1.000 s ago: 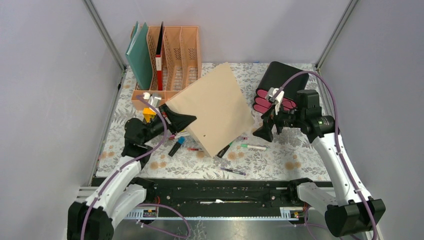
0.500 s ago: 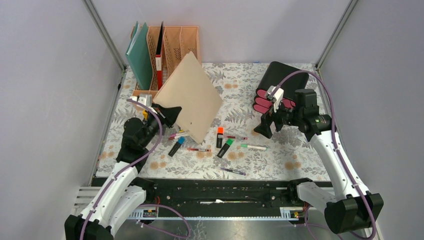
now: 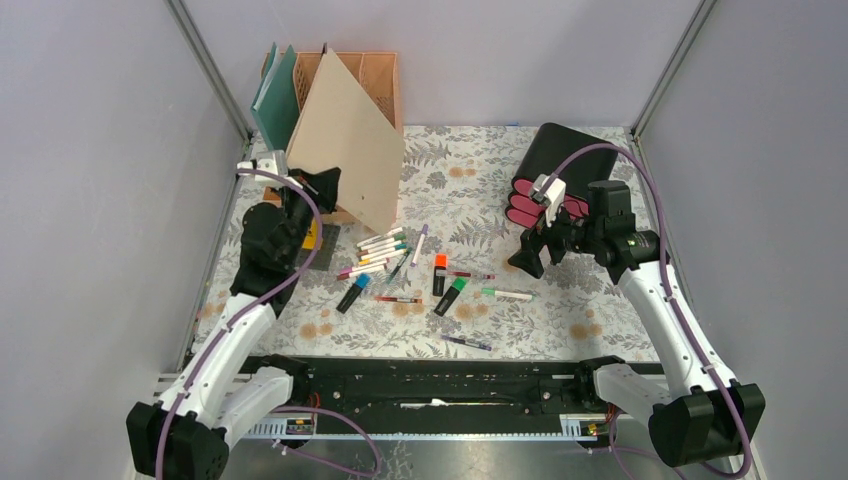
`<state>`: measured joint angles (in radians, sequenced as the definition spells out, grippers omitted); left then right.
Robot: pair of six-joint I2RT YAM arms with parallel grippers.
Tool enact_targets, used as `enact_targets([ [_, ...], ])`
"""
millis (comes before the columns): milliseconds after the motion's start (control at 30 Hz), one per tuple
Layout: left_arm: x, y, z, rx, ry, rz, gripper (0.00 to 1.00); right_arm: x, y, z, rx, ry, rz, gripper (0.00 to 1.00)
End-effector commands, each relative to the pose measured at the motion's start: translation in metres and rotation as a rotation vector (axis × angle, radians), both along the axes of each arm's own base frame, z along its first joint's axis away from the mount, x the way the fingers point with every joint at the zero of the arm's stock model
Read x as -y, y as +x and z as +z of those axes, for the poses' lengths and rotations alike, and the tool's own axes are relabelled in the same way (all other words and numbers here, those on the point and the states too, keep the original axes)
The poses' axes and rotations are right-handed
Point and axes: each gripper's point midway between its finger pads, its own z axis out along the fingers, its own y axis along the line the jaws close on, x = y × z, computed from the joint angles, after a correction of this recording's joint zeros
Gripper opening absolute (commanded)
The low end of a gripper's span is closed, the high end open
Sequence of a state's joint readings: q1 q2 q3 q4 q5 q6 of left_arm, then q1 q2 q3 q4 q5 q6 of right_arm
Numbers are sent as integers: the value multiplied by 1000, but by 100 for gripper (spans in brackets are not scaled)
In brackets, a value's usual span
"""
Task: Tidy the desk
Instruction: Place the folder in the storage box.
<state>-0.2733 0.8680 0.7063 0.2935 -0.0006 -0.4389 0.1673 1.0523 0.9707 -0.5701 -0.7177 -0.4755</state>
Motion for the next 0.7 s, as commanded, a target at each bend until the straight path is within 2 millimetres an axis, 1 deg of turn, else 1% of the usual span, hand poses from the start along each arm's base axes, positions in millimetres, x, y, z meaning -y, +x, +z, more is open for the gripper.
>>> enact_targets([
  [0, -21, 7, 82, 221, -9, 118, 0, 1, 6, 3, 40, -7, 1, 100],
  [133, -27, 15, 94, 258, 21, 166, 0, 1, 5, 4, 40, -6, 2, 100],
  [367, -35, 21, 119, 343, 106, 230, 0, 1, 5, 3, 40, -5, 6, 100],
  [667, -36, 42, 137, 375, 170, 274, 0, 0, 5, 3, 38, -3, 10, 100],
])
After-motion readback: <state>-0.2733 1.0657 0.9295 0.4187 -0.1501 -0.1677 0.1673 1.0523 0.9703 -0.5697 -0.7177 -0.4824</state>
